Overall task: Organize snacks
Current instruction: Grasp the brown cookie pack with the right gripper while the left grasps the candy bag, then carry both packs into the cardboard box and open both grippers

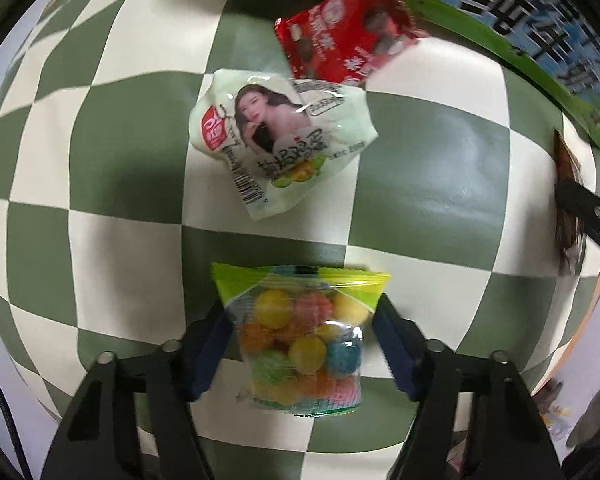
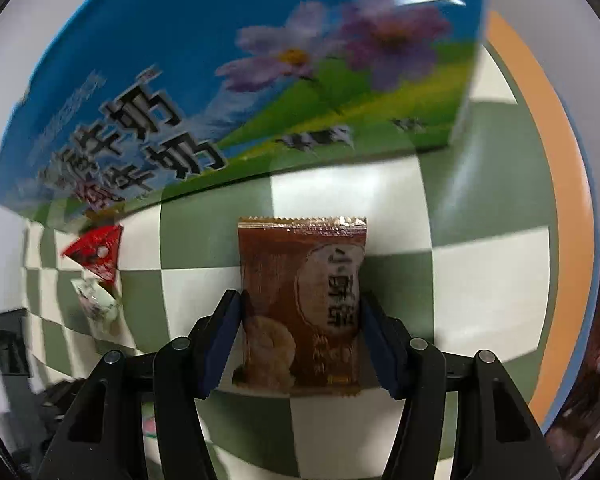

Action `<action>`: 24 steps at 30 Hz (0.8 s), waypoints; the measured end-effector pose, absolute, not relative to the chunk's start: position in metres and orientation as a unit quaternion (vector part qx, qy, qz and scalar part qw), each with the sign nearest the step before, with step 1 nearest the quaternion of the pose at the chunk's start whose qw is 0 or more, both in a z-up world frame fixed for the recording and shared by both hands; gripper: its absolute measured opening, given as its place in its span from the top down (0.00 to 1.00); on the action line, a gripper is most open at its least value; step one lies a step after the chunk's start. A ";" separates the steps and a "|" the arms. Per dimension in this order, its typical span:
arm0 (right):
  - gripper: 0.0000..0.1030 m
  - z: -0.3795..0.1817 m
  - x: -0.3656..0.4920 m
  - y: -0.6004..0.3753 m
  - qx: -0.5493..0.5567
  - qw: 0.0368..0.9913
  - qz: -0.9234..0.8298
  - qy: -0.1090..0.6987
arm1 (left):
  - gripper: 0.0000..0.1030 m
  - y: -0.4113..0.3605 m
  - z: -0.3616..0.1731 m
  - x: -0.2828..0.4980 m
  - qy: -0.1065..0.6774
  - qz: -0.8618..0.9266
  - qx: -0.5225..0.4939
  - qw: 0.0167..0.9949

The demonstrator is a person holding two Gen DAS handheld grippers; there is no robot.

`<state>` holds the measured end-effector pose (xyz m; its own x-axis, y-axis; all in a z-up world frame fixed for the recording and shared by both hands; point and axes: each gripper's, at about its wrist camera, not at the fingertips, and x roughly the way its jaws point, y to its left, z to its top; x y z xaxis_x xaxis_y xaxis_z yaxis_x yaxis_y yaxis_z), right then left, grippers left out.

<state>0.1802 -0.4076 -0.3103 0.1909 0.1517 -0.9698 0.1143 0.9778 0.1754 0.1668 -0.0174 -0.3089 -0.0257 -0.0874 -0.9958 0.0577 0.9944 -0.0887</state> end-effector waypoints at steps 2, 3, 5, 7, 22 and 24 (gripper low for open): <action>0.43 -0.310 0.176 -0.397 0.068 0.772 0.019 0.632 | 0.40 -0.021 -0.306 0.162 0.712 -0.055 -0.002 0.700; 0.43 -0.310 0.170 -0.391 0.055 0.772 0.029 0.632 | 0.40 -0.018 -0.305 0.164 0.712 -0.056 -0.001 0.700; 0.43 -0.311 0.154 -0.381 0.037 0.767 0.046 0.639 | 0.40 -0.019 -0.306 0.157 0.713 -0.057 -0.005 0.699; 0.43 -0.312 0.131 -0.372 0.019 0.759 0.065 0.647 | 0.39 -0.016 -0.311 0.153 0.719 -0.061 -0.014 0.692; 0.32 -0.338 0.106 -0.376 0.041 0.729 0.070 0.680 | 0.38 -0.017 -0.318 0.151 0.722 -0.063 0.003 0.689; 0.32 -0.339 0.107 -0.373 0.029 0.729 0.069 0.680 | 0.39 -0.015 -0.317 0.151 0.720 -0.063 0.003 0.692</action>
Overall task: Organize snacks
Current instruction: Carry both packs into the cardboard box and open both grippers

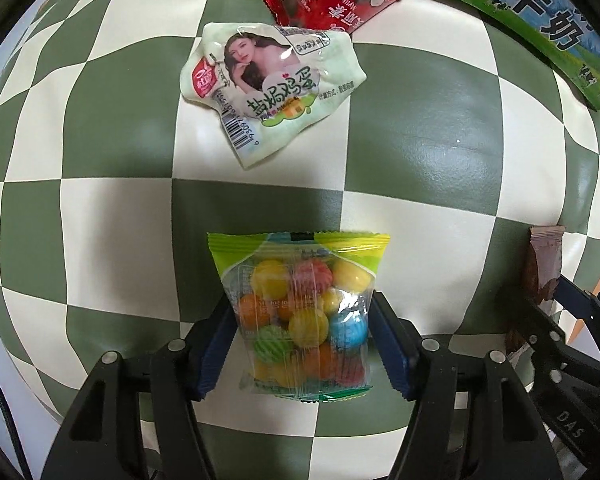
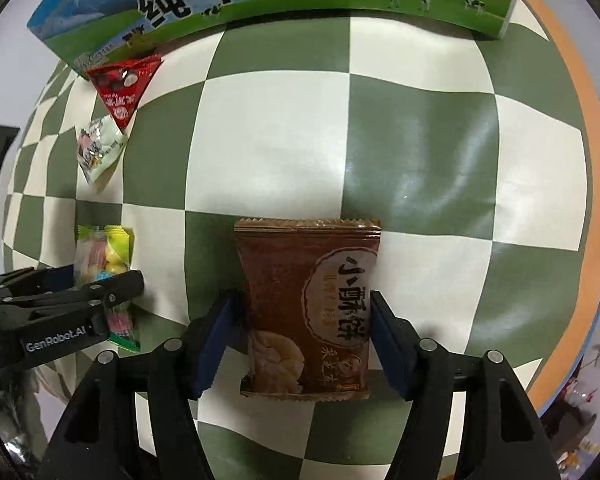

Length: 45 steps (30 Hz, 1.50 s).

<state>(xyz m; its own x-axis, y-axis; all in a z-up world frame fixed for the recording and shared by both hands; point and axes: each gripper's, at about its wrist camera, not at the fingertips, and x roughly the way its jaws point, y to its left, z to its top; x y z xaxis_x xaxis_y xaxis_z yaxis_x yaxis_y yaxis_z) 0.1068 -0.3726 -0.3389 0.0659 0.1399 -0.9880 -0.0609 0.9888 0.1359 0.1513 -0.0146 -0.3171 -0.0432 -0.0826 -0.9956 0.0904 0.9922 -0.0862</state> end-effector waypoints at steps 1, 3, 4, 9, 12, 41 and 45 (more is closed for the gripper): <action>0.34 -0.338 0.107 -0.373 0.020 0.730 0.069 0.680 | 0.47 -0.014 -0.313 0.151 0.715 -0.061 0.003 0.696; 0.42 -0.336 0.105 -0.366 0.004 0.736 0.064 0.674 | 0.53 -0.011 -0.297 0.153 0.709 -0.064 0.009 0.702; 0.43 -0.334 0.107 -0.366 0.000 0.738 0.065 0.672 | 0.53 -0.012 -0.293 0.152 0.713 -0.067 0.005 0.698; 0.43 -0.310 0.104 -0.365 0.003 0.754 0.075 0.653 | 0.54 -0.023 -0.267 0.150 0.689 -0.086 0.015 0.720; 0.43 -0.287 0.099 -0.361 0.018 0.765 0.084 0.638 | 0.54 -0.027 -0.244 0.152 0.674 -0.099 0.006 0.732; 0.43 -0.188 0.378 -0.441 0.059 0.806 0.074 0.585 | 0.54 -0.103 -0.159 0.438 0.674 -0.132 -0.045 0.725; 0.43 -0.218 0.405 -0.443 0.063 0.787 0.072 0.609 | 0.54 -0.115 -0.189 0.464 0.697 -0.121 -0.022 0.707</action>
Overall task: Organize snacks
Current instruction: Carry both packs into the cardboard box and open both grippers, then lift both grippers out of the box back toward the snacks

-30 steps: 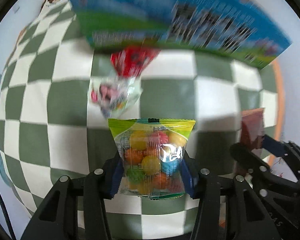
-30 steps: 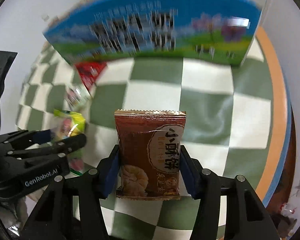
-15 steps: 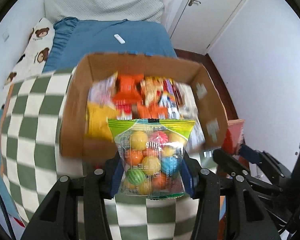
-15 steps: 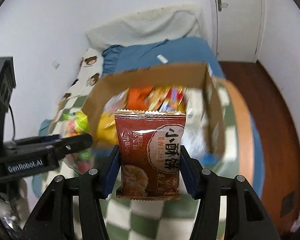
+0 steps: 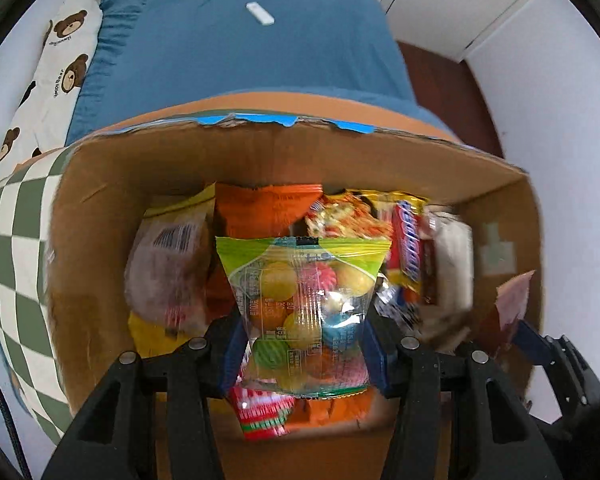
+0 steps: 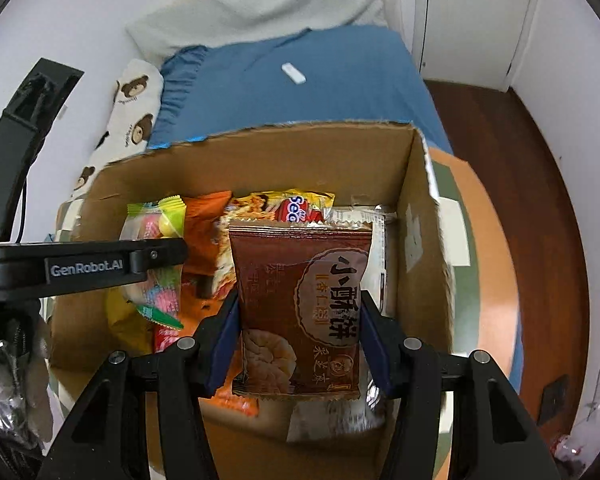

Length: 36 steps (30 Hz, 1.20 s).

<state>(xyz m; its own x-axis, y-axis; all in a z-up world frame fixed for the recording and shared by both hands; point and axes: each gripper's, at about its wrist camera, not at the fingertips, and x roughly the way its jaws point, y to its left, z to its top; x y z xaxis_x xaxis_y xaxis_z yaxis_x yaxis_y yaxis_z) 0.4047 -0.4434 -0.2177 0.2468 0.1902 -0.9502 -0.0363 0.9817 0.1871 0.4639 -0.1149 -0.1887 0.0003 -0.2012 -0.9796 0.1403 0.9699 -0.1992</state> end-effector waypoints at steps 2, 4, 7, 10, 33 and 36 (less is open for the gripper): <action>0.40 -0.230 0.416 -0.444 0.062 0.775 0.072 0.625 | 0.53 -0.119 -0.202 0.473 0.710 -0.120 -0.014 0.694; 0.30 -0.238 0.425 -0.445 0.064 0.769 0.066 0.633 | 0.49 -0.121 -0.213 0.479 0.722 -0.115 -0.013 0.682; 0.13 -0.242 0.433 -0.443 0.058 0.767 0.064 0.636 | 0.27 -0.116 -0.212 0.484 0.717 -0.120 -0.023 0.687; 0.06 -0.242 0.434 -0.440 0.054 0.764 0.062 0.640 | 0.13 -0.106 -0.205 0.485 0.707 -0.121 -0.027 0.696; 0.06 -0.177 0.343 -0.426 0.040 0.811 0.009 0.584 | 0.08 -0.039 -0.115 0.378 0.566 -0.101 0.012 0.818; 0.06 -0.162 0.322 -0.425 0.036 0.822 0.008 0.568 | 0.08 -0.034 -0.100 0.358 0.531 -0.096 0.020 0.842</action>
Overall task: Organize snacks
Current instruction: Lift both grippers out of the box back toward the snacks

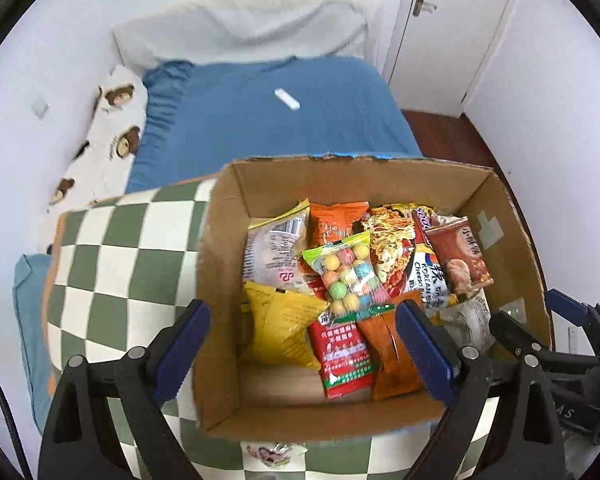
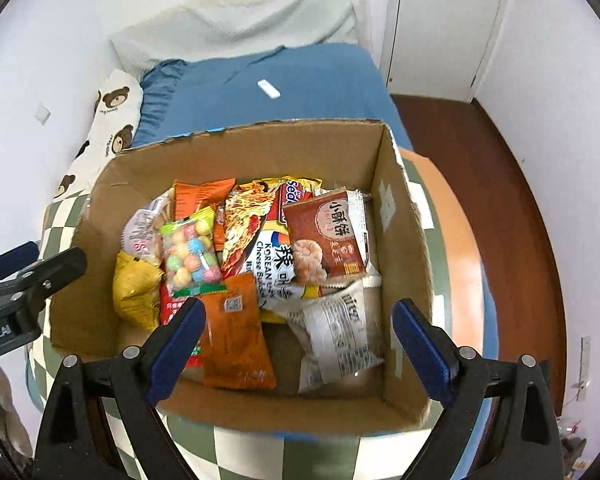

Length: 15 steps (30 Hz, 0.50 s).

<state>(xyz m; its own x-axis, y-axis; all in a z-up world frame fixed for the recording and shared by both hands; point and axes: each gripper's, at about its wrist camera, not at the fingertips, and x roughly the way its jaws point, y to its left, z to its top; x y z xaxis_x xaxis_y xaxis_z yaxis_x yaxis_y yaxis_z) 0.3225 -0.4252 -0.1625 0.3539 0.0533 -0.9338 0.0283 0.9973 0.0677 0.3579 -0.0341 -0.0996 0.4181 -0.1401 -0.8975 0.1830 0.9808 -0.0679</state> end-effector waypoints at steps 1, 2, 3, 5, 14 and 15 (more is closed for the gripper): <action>0.06 -0.159 0.317 -0.424 0.033 0.825 0.008 0.564 | 0.08 -0.032 -0.094 0.351 0.522 -0.095 0.022 0.847; 0.06 -0.154 0.312 -0.422 0.030 0.828 0.007 0.560 | 0.08 -0.030 -0.089 0.343 0.513 -0.095 0.022 0.853; 0.06 -0.149 0.305 -0.422 0.027 0.832 0.006 0.554 | 0.08 -0.028 -0.085 0.339 0.508 -0.094 0.023 0.856; 0.06 -0.141 0.293 -0.420 0.022 0.840 0.005 0.542 | 0.08 -0.025 -0.076 0.325 0.493 -0.091 0.023 0.865; 0.06 -0.091 0.241 -0.421 0.023 0.873 0.004 0.487 | 0.08 -0.023 -0.041 0.272 0.446 -0.092 0.019 0.890; 0.06 -0.086 0.235 -0.421 0.025 0.877 0.005 0.481 | 0.08 -0.023 -0.037 0.267 0.441 -0.092 0.018 0.892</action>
